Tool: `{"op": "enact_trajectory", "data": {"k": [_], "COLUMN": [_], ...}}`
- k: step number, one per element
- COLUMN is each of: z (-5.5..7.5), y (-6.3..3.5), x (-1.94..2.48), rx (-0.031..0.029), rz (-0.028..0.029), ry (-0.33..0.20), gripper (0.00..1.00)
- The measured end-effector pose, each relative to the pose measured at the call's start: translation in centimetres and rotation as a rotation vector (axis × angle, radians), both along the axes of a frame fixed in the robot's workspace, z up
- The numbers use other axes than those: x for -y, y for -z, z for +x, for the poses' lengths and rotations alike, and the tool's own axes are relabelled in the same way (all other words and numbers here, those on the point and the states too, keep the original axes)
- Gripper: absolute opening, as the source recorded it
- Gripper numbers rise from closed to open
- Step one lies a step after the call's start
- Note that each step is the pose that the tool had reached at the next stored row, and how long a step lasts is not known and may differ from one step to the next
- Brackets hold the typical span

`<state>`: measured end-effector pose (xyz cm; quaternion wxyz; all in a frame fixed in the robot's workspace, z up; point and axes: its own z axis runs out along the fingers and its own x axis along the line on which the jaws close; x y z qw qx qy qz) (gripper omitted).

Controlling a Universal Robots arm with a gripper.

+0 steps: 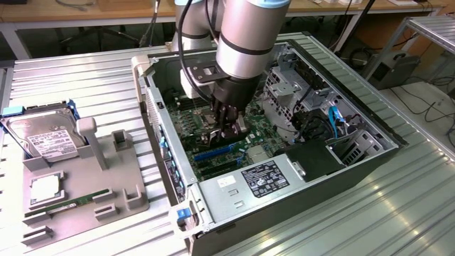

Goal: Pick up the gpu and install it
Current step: 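Insert the gpu into the slot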

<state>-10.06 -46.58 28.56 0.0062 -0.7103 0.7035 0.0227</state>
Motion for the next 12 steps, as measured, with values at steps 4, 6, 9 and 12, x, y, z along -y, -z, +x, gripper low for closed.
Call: {"op": "enact_trajectory", "data": {"k": [4, 6, 9, 12], "z": [0.0, 0.0, 0.0, -0.1], "y": [0.06, 0.13, 1.18, 2.02], "x": [0.00, -0.01, 0.00, 0.11], "rx": [0.0001, 0.0001, 0.0000, -0.0002], "rz": [0.0001, 0.0002, 0.0001, -0.0006], "ry": [0.006, 0.018, 0.019, 0.019], "gripper": [0.26, 0.26, 0.26, 0.26]}}
